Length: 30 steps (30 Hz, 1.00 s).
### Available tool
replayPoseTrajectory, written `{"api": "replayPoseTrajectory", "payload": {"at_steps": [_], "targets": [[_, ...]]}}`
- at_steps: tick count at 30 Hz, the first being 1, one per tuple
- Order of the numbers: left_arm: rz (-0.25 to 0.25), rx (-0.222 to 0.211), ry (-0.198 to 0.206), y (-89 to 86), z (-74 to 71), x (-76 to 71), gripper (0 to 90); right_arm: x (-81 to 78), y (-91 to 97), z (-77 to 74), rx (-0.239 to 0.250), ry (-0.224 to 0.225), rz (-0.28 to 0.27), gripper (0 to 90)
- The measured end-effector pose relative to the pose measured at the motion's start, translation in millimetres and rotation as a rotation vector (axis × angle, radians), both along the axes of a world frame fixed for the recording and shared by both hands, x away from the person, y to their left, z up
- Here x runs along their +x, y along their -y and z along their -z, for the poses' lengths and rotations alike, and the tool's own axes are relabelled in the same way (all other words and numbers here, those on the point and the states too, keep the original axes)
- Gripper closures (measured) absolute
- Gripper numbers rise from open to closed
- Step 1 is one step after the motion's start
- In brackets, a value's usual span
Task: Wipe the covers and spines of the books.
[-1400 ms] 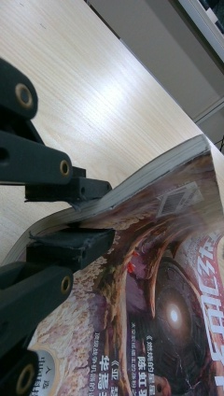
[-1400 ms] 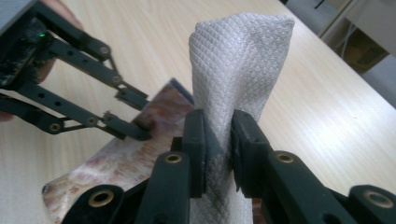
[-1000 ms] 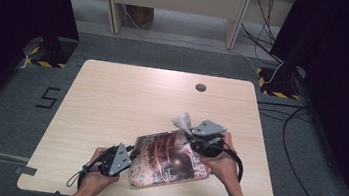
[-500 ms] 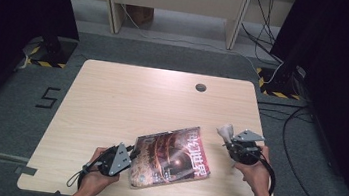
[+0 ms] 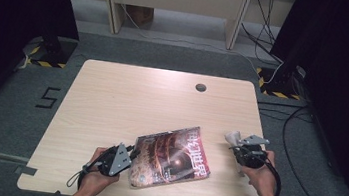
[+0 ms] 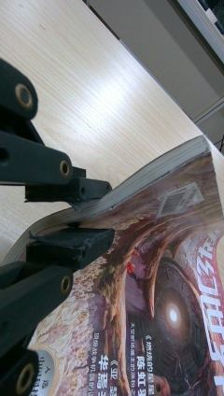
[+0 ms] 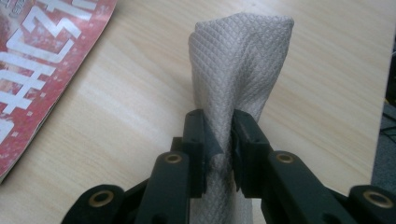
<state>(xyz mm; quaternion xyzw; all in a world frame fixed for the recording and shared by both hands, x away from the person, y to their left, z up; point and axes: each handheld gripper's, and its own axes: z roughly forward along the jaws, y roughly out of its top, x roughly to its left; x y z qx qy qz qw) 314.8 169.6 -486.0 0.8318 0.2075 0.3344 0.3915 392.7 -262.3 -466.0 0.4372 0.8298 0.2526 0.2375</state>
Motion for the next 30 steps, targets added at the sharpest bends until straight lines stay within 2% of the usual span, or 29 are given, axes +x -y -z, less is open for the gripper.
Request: {"api": "replayPoseTrajectory", "payload": {"at_steps": [4,9,11,14,17,20,26,30], "targets": [[-0.001,-0.001,-0.001,-0.2,0.3,0.4,75.2,0.2,-0.4,0.2,-0.004,-0.004,-0.011,77.0],[0.000,-0.002,0.001,0.1,0.0,-0.3,75.2,1.7,-1.3,8.1,-0.014,-0.047,-0.008,76.4],[0.000,-0.001,0.001,0.2,-0.2,-0.3,75.3,2.5,-0.9,11.6,-0.021,-0.071,-0.012,75.2],[-0.001,-0.002,-0.001,-0.1,0.1,0.1,75.3,3.0,-0.2,12.2,-0.016,-0.072,-0.005,70.5],[-0.001,-0.001,0.000,-0.1,0.1,0.1,75.3,3.3,1.3,10.3,-0.013,-0.068,0.011,64.2],[0.000,-0.002,0.002,0.2,-0.2,-0.4,75.3,3.3,2.2,6.0,0.008,-0.042,0.026,57.3],[0.000,-0.003,0.002,0.3,-0.2,-0.3,75.3,2.1,-9.6,-7.8,0.089,0.010,-0.004,43.3],[0.001,-0.003,0.004,0.5,-0.3,-0.4,75.3,1.3,-24.0,-13.9,0.105,0.023,-0.031,36.6]]}}
